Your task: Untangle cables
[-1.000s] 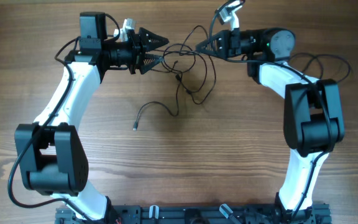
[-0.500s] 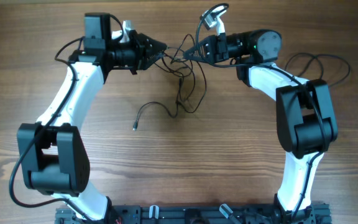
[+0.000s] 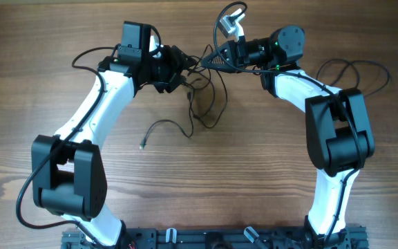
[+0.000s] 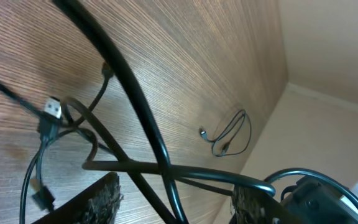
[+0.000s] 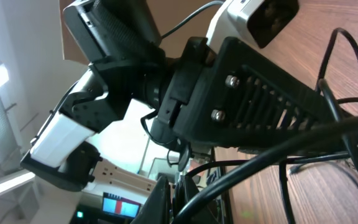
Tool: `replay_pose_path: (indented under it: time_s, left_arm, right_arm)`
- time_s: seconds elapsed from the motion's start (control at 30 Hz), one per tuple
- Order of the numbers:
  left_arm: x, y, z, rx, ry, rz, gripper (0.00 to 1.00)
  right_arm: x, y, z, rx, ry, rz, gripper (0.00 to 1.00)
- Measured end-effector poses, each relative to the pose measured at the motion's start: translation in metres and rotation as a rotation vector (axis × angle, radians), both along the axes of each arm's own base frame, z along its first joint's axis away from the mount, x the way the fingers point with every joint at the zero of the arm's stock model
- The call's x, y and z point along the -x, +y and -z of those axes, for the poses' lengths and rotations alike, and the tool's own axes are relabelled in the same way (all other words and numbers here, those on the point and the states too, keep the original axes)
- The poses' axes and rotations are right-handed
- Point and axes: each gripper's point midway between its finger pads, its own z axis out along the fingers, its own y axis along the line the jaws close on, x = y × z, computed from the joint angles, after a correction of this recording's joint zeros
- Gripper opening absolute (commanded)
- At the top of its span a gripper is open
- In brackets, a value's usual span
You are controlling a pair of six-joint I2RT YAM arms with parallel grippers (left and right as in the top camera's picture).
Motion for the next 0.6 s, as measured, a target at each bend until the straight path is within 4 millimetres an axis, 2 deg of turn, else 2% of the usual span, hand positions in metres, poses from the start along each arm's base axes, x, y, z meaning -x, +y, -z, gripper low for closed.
replay_pose_path:
  time_s: [0.07,0.13,0.2,0.27,0.33,0.43,0.6]
  left_arm:
    - [0.000,0.001,0.000,-0.003,0.000,-0.003,0.50]
    - [-0.001,0.001,0.001,-0.004,0.000,-0.007,0.25]
    - [-0.001,0.002,0.001,-0.007,-0.002,-0.007,0.06]
    - [-0.002,0.002,0.003,-0.009,0.001,-0.007,0.04]
    - [-0.003,0.002,0.007,-0.011,0.005,-0.006,0.04]
    - [-0.003,0.002,0.020,-0.017,0.032,-0.006,0.04]
    - [-0.006,0.007,0.033,-0.023,0.062,-0.017,0.04]
  right_arm:
    - [0.000,0.000,0.000,-0.002,-0.008,0.000,0.05]
    - [0.000,0.000,0.000,-0.003,-0.015,0.000,0.05]
    - [0.000,0.000,0.000,-0.004,-0.019,0.000,0.06]
    - [0.000,0.000,0.000,-0.004,-0.021,0.000,0.11]
    - [0.000,0.000,0.000,-0.005,-0.024,0.000,0.22]
    - [0.000,0.001,0.000,-0.007,-0.034,0.000,0.49]
    - [-0.001,0.001,0.002,-0.003,-0.018,0.001,0.59]
